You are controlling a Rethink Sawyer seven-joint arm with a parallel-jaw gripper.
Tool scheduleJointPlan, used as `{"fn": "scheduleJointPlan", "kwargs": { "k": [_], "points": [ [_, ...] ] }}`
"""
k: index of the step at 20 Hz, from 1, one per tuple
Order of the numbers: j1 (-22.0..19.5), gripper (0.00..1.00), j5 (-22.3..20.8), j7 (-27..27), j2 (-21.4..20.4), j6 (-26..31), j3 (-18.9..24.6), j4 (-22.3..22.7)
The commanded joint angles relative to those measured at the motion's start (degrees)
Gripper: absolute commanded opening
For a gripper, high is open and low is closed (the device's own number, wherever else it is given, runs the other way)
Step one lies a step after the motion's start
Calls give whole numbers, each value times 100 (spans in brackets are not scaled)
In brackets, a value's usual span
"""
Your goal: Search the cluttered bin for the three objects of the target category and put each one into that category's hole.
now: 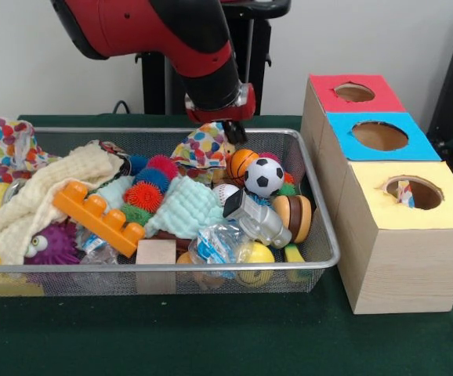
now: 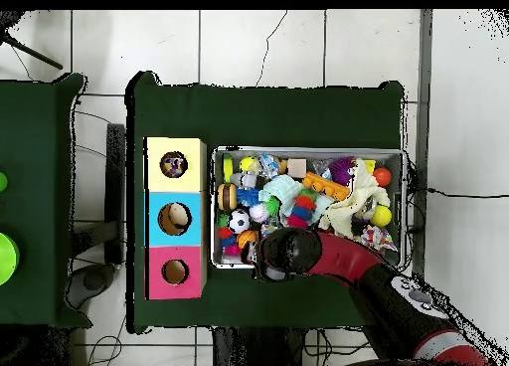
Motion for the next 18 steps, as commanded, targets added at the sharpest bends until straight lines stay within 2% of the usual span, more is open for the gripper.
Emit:
{"fn": "scheduleJointPlan", "kwargs": {
  "k": [1, 13, 14, 18],
  "points": [
    [92, 0, -369, -36, 237, -193, 91, 22],
    [-48, 0, -215, -293, 481, 414, 158, -379],
    [-65, 100, -204, -291, 492, 389, 170, -388],
    [-69, 100, -254, -330, 498, 391, 158, -400]
  ]
}}
